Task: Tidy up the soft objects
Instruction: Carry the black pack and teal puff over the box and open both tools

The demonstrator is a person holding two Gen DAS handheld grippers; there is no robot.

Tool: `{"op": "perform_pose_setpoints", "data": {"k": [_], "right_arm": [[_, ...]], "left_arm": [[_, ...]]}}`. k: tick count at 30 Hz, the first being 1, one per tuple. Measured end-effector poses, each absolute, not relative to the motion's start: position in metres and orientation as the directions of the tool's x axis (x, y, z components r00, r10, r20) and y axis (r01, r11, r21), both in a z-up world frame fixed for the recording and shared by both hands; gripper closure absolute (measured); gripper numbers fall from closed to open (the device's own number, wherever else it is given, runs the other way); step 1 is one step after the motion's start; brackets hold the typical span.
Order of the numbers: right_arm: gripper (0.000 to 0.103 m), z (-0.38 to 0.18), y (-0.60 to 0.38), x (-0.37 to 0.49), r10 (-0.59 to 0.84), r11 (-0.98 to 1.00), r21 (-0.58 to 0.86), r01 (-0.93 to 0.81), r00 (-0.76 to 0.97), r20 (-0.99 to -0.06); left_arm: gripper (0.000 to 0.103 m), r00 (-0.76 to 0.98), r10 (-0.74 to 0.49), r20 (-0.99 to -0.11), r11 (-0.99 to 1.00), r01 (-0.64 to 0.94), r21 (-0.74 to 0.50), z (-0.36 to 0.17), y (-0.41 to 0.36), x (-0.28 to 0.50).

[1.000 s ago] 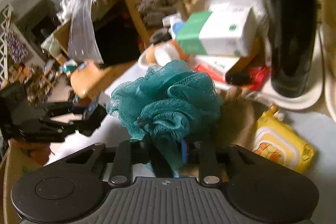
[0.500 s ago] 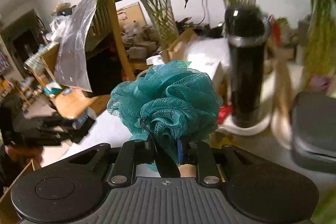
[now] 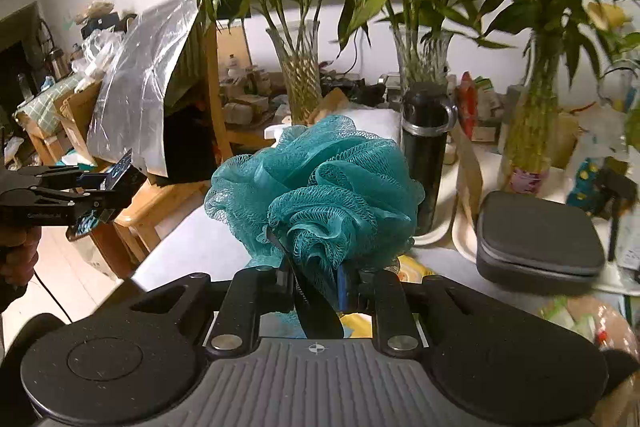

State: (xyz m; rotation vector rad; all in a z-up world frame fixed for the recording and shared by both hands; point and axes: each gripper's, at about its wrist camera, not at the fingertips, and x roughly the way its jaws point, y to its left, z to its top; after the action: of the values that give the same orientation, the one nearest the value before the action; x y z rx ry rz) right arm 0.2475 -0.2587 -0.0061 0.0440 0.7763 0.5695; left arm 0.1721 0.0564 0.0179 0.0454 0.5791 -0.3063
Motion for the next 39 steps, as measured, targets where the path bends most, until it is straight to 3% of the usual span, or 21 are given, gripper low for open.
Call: {"op": "perform_pose_setpoints", "data": {"k": [10, 23, 25, 27, 39], "right_arm": [[0.082, 0.017, -0.273, 0.176, 0.488, 0.862, 0.262, -0.434, 0.57, -0.661], [0.081, 0.017, -0.297, 0.119, 0.477, 0.875, 0.304, -0.377, 0.56, -0.677], [0.081, 0.015, -0.299, 0.115, 0.471, 0.878, 0.305, -0.368, 0.56, -0.681], [0.081, 0.013, -0.3, 0.112, 0.469, 0.88, 0.305, -0.364, 0.56, -0.683], [0.081, 0.013, -0.286, 0.103, 0.458, 0.882, 0.267, -0.39, 0.569, -0.683]], "left_arm": [[0.053, 0.72, -0.395, -0.57, 0.877, 0.48, -0.002, 0.037, 0.008, 0.121], [0.051, 0.511, -0.523, -0.683, 0.681, 0.732, 0.026, -0.015, -0.049, 0.118], [0.035, 0.497, -0.533, -0.685, 0.674, 0.739, 0.011, -0.018, -0.051, 0.118], [0.027, 0.504, -0.545, -0.67, 0.679, 0.734, 0.001, -0.017, -0.05, 0.114], [0.026, 0.638, -0.447, -0.627, 0.822, 0.569, -0.006, 0.005, -0.025, 0.085]]}}
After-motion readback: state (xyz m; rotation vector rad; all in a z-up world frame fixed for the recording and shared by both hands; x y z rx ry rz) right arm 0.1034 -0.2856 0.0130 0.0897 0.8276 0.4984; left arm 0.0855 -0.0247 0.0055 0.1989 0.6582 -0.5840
